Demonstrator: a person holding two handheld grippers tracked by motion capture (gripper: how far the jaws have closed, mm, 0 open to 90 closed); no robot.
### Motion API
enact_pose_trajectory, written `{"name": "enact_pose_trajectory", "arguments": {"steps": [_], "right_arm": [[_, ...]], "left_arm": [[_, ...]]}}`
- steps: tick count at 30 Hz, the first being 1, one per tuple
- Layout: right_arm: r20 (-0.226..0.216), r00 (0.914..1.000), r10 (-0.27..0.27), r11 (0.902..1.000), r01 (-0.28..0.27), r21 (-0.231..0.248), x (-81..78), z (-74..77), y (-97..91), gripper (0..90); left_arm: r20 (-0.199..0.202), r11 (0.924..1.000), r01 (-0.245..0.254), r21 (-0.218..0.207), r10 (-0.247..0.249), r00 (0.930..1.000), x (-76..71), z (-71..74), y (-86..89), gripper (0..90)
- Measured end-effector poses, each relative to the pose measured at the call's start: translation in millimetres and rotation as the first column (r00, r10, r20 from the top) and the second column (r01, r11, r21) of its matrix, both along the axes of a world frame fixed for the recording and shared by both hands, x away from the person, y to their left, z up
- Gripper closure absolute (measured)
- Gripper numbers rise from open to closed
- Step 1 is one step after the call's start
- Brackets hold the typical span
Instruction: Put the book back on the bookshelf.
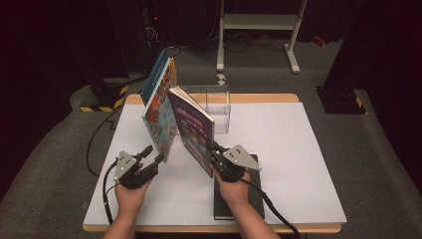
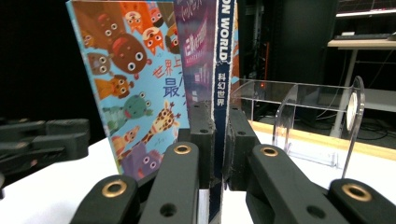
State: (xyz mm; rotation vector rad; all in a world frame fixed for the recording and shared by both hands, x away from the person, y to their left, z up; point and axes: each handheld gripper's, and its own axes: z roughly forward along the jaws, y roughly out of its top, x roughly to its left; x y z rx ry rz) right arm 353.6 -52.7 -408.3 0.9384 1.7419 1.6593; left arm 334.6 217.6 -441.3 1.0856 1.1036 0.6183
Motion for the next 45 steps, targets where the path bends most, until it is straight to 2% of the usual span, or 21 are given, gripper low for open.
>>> {"name": "enact_pose_trajectory", "arguments": {"steps": [4, 6, 8, 11, 15, 20, 24, 32, 37, 42, 45], "right_arm": [[0.012, 0.9997, -0.02, 0.9998, 0.02, 0.006, 4.6, -1.9, 7.2, 84.0], [0.007, 0.9995, -0.032, 0.9995, 0.032, -0.006, 5.4, -4.9, 9.9, 83.9], [0.012, 0.999, -0.043, 0.9989, 0.043, -0.016, 2.9, -7.6, 10.7, 83.8], [-0.005, 0.999, -0.045, 0.9989, 0.045, -0.014, -1.3, -10.4, 9.4, 83.4], [-0.016, 0.9994, -0.029, 0.9993, 0.029, -0.022, -7.5, -14.6, 7.7, 83.1], [-0.012, 0.9998, -0.015, 0.9995, 0.014, -0.027, -14.6, -16.3, 10.8, 82.4], [-0.01, 1.0, -0.001, 0.9996, 0.001, -0.027, -16.9, -16.5, 14.9, 81.7], [-0.01, 0.9999, 0.001, 0.9997, -0.001, -0.025, -18.6, -17.0, 17.4, 81.2], [-0.011, 0.9999, 0.007, 0.9997, -0.007, -0.026, -19.3, -17.4, 17.8, 80.8], [-0.018, 0.9997, 0.017, 0.9996, -0.017, -0.022, -20.3, -17.4, 18.6, 79.9], [-0.022, 0.9988, 0.043, 0.9988, -0.043, -0.022, -21.1, -17.7, 18.9, 76.9]], "left_arm": [[-0.001, 1.0, 0.003, 0.002, -0.003, 1.0, 0.4, -0.1, -0.1, 48.0], [-0.004, 1.0, 0.005, 0.003, -0.005, 1.0, 0.4, -0.1, -0.2, 47.7], [-0.006, 0.9997, 0.021, 0.012, -0.021, 0.9998, -0.5, 0.2, -1.9, 47.0], [-0.007, 0.9986, 0.052, 0.01, -0.052, 0.9987, -2.9, 3.7, -6.1, 45.0], [0.02, 0.9947, 0.103, 0.006, -0.103, 0.9945, -10.3, 13.3, -17.3, 40.9], [0.042, 0.9865, 0.163, -0.013, -0.162, 0.9858, -18.4, 25.0, -32.4, 36.3], [0.058, 0.9798, 0.2, -0.012, -0.199, 0.9783, -20.5, 33.1, -41.6, 32.0], [0.062, 0.9638, 0.259, -0.063, -0.255, 0.9649, -14.0, 49.7, -61.8, 27.0], [0.077, 0.9545, 0.292, -0.059, -0.288, 0.9546, -10.1, 59.5, -77.8, 25.6], [0.068, 0.9515, 0.299, -0.072, -0.294, 0.9533, -2.4, 63.2, -87.0, 25.0], [0.065, 0.954, 0.292, -0.067, -0.288, 0.9554, -0.1, 62.9, -90.4, 24.5]]}}
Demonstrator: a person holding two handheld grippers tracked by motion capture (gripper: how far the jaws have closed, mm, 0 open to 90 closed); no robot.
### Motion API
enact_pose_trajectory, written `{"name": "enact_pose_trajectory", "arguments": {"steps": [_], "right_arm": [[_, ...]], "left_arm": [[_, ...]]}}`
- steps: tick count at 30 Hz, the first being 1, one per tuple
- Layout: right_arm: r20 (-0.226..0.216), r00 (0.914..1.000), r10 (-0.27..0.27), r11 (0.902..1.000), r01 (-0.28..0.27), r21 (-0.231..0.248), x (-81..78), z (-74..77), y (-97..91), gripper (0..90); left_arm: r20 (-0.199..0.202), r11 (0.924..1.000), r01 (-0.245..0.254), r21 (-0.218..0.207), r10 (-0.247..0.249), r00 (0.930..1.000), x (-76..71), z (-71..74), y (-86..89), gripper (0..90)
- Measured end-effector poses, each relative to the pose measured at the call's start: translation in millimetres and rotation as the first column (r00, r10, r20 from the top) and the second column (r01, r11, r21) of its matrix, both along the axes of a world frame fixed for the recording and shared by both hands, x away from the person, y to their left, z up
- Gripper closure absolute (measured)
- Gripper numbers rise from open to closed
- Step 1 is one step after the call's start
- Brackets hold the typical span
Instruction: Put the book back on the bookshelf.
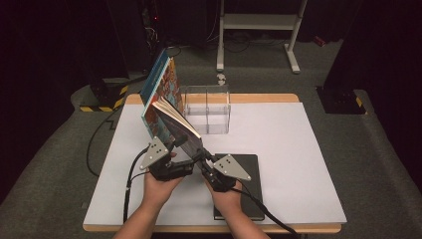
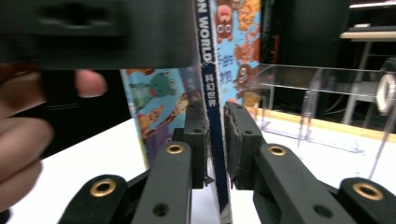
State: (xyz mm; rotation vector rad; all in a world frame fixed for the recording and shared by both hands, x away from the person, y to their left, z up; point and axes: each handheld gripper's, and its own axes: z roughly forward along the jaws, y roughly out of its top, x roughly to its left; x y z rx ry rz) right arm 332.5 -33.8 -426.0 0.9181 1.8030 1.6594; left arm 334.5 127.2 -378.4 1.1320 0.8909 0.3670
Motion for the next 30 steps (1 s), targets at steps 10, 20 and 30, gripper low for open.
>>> {"name": "enact_pose_trajectory", "arguments": {"steps": [10, 20, 30], "right_arm": [[-0.12, 0.9908, 0.062, 0.9955, -0.07, -0.063, 1.4, -7.9, -6.2, 64.3], [-0.133, 0.9897, 0.053, 0.9956, -0.063, -0.07, 2.1, -9.8, -6.4, 79.1], [-0.111, 0.9909, 0.077, 0.9933, -0.086, -0.077, -4.7, -8.2, 4.0, 78.4]], "left_arm": [[-0.002, 0.9994, -0.033, 0.009, 0.033, 0.9995, 1.4, -1.9, -4.4, 25.1], [-0.034, 0.9986, -0.053, 0.005, 0.053, 0.998, 4.4, -5.6, -5.8, 25.3], [-0.041, 0.9979, -0.063, 0.013, 0.063, 0.9972, 2.8, -10.6, -2.8, 25.6]]}}
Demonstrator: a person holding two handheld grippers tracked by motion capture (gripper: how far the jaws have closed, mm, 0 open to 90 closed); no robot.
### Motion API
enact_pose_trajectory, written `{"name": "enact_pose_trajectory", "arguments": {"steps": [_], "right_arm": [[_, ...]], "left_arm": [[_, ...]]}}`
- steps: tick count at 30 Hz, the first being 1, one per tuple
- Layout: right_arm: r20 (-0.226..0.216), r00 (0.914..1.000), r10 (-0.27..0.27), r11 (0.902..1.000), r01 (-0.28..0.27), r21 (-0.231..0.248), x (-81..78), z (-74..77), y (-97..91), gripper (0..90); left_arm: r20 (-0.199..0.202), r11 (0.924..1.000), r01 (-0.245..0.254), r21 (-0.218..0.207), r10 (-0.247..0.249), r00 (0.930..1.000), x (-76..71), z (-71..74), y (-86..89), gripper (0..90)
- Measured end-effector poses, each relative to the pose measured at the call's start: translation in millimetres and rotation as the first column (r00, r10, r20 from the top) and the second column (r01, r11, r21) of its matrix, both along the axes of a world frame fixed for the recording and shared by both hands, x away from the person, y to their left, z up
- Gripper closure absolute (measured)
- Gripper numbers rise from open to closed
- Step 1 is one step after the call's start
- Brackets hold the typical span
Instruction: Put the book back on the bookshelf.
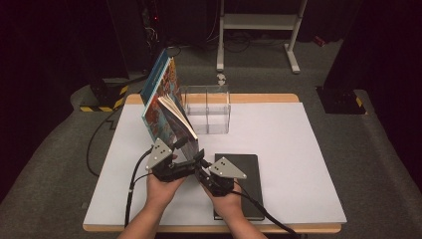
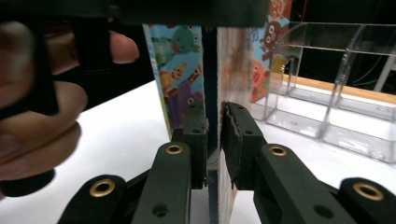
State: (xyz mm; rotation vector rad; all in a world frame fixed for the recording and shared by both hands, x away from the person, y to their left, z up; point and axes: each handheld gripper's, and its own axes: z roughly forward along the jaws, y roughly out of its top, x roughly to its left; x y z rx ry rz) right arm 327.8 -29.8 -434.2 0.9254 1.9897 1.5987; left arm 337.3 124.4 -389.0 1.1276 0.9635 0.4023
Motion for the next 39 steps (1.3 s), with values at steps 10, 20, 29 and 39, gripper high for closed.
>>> {"name": "enact_pose_trajectory", "arguments": {"steps": [10, 20, 29, 39], "right_arm": [[-0.003, 0.9992, 0.039, 0.9992, -0.039, 0.013, -3.1, 1.8, 11.4, 75.0], [-0.001, 0.9978, 0.066, 0.9978, -0.066, 0.006, -4.9, 1.1, 17.4, 71.1], [-0.004, 0.9967, 0.081, 0.9967, -0.081, -0.005, -5.1, -0.6, 18.8, 68.4], [-0.009, 0.9947, 0.102, 0.9947, -0.102, -0.012, -5.7, -0.5, 18.5, 63.5]], "left_arm": [[0.003, 0.9995, -0.03, 0.012, 0.03, 0.9996, -0.4, -2.7, 7.3, 27.8], [0.018, 0.9959, -0.07, 0.057, 0.069, 0.9974, -1.9, -6.6, 8.7, 35.2], [0.026, 0.9929, -0.094, 0.073, 0.093, 0.9954, -2.9, -8.8, 8.3, 38.3], [0.04, 0.987, -0.118, 0.109, 0.114, 0.9926, -3.8, -9.1, 8.0, 46.4]]}}
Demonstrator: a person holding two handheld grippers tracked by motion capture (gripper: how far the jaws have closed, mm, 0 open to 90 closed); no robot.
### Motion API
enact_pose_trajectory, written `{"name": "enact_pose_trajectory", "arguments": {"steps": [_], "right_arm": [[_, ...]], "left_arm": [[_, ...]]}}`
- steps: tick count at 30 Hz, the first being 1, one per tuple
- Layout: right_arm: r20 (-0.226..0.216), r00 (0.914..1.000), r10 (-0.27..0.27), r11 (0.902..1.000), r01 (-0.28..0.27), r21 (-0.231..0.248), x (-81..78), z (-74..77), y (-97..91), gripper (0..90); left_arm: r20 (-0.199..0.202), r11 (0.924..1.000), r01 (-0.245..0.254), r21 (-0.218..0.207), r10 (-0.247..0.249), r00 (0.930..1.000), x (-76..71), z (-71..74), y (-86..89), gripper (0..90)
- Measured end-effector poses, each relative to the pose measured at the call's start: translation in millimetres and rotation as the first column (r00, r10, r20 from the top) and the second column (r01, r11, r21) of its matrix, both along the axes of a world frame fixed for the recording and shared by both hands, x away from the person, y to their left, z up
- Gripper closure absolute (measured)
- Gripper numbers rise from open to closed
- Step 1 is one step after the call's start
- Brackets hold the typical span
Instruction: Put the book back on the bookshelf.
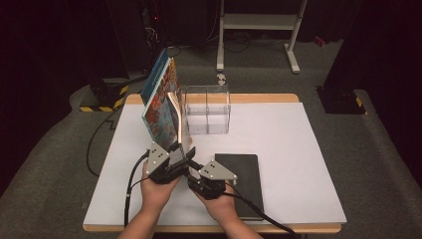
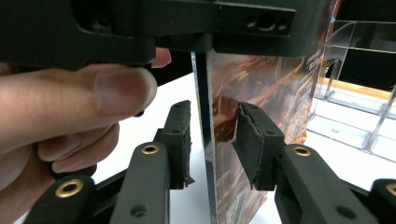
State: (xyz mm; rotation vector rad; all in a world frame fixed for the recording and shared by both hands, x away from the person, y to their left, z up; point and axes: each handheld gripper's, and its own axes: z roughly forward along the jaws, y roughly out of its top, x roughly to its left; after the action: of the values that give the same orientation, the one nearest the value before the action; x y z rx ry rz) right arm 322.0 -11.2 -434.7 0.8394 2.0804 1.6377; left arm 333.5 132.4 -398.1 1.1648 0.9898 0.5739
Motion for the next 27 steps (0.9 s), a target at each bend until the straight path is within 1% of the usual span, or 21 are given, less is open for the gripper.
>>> {"name": "enact_pose_trajectory", "arguments": {"steps": [4, 6, 13, 15, 17, 19, 24, 27], "right_arm": [[0.008, 0.9999, -0.007, 0.9999, 0.008, -0.009, -1.8, 0.6, -6.2, 60.7], [0.004, 1.0, -0.006, 0.9999, 0.006, -0.01, -1.4, 0.7, -10.8, 58.3], [-0.003, 0.9998, -0.019, 0.9995, 0.019, -0.024, -2.8, -0.1, -25.6, 56.7], [0.002, 0.9996, -0.029, 0.999, 0.029, -0.033, -3.1, 0.1, -30.0, 56.2], [0.006, 0.9993, -0.036, 0.9988, 0.036, -0.033, -2.8, 1.5, -36.6, 56.0], [0.013, 0.9986, -0.052, 0.9981, 0.052, -0.031, -2.4, 3.3, -44.5, 56.0], [0.032, 0.9948, -0.097, 0.994, 0.098, -0.048, 0.0, 8.4, -66.4, 54.3], [0.031, 0.991, -0.13, 0.9899, 0.132, -0.054, 2.7, 10.2, -82.0, 52.7]], "left_arm": [[0.004, 1.0, 0.001, 0.005, -0.001, 1.0, -0.6, 0.2, 0.3, 49.0], [0.003, 0.9999, 0.003, 0.01, -0.003, 1.0, -0.5, 0.4, 0.0, 49.4], [0.006, 1.0, 0.0, 0.008, 0.0, 1.0, -1.0, 1.1, 0.8, 52.4], [0.009, 0.9998, -0.003, 0.02, 0.003, 1.0, -1.8, 1.1, 1.6, 52.9], [0.011, 0.9998, -0.006, 0.019, 0.006, 0.9999, -2.3, 1.3, 1.6, 53.6], [0.013, 0.9998, -0.009, 0.021, 0.008, 0.9999, -2.7, 1.3, 1.7, 54.4], [0.016, 0.9994, -0.014, 0.032, 0.013, 0.9998, -4.0, 1.6, 2.7, 56.0], [0.016, 0.9992, -0.017, 0.036, 0.016, 0.9997, -4.6, 1.7, 3.2, 56.9]]}}
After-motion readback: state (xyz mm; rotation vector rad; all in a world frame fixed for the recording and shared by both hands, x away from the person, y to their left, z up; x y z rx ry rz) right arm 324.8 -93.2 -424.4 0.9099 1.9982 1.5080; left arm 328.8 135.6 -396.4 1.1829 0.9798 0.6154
